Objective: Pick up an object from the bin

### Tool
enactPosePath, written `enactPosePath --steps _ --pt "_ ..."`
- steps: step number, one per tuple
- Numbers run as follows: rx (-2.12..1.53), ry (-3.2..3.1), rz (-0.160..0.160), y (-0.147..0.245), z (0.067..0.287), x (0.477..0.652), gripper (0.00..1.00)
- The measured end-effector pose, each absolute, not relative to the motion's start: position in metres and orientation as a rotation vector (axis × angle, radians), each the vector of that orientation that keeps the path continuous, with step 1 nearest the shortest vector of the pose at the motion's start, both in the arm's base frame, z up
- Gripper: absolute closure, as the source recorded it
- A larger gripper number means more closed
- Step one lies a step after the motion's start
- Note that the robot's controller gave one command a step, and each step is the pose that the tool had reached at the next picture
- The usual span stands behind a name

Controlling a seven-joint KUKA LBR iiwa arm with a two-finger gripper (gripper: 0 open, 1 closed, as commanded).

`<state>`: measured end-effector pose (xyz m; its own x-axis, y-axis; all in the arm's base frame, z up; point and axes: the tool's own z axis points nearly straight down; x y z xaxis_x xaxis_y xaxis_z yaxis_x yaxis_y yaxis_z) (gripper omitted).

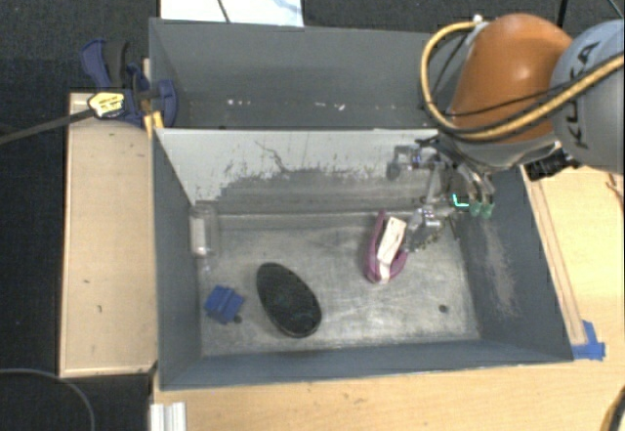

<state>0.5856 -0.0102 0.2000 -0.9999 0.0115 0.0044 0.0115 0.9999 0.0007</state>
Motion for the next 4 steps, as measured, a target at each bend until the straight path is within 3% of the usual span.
enactPosePath --steps 1,2,3,4 --pt "0.259 -3.140 -0.001 -0.0251 0.0762 0.5523 0.00" --pt "0.264 -3.150 -0.004 -0.0226 0.0814 0.5556 1.00" --pt "0.260 -3.138 -0.002 -0.0245 0.0779 0.5523 0.00" --pt "0.264 -3.151 -0.005 -0.0223 0.0815 0.5557 1.00"
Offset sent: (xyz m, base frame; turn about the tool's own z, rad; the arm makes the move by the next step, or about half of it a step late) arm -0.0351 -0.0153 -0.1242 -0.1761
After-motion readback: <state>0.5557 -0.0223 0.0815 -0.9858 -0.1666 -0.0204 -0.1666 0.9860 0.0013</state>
